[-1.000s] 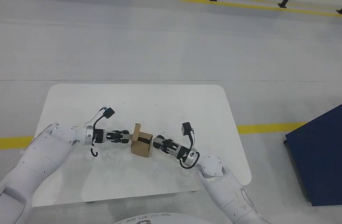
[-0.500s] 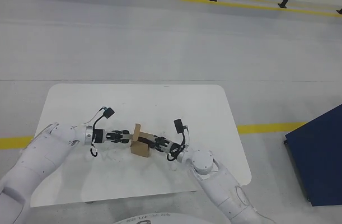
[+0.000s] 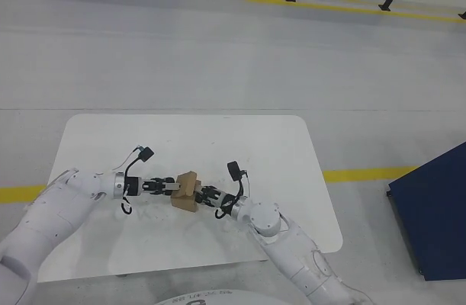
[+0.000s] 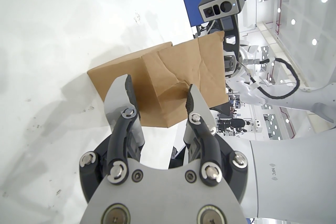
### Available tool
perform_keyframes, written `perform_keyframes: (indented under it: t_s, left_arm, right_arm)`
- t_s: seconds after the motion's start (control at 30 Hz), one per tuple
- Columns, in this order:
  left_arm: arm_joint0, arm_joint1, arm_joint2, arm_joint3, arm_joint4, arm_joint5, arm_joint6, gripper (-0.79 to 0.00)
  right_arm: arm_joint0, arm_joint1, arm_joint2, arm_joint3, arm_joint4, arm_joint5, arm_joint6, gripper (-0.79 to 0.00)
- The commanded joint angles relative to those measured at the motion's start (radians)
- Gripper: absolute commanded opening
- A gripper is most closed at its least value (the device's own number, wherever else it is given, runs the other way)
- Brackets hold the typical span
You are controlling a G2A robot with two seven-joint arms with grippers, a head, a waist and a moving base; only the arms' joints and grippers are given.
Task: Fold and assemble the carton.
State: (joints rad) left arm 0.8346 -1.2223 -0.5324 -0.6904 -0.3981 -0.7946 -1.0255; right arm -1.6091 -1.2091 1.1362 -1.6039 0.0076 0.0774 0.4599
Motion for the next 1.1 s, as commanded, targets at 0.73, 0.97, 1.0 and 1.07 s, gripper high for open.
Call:
perform_keyframes:
  t_s: [0.73, 0.97, 1.0, 1.07]
  left_arm:
    - [-0.023, -0.003, 0.046, 0.022, -0.012, 0.002, -0.002, -0.403]
    - [-0.028, -0.006, 0.053, 0.027, -0.009, -0.002, 0.002, -0.403]
    - [-0.028, -0.006, 0.054, 0.027, -0.009, -0.002, 0.002, -0.406]
    - [-0.03, -0.007, 0.056, 0.027, -0.01, -0.001, 0.001, -0.403]
  right_arm:
    - [-0.062, 0.013, 0.115, 0.01, 0.217, -0.05, 0.031, -0.163]
    - [-0.078, 0.025, 0.104, -0.01, 0.082, -0.059, 0.063, -0.142]
    - [-0.08, 0.025, 0.099, -0.013, 0.076, -0.068, 0.06, -0.142]
    - [-0.086, 0.026, 0.098, -0.012, 0.08, -0.102, 0.064, -0.123]
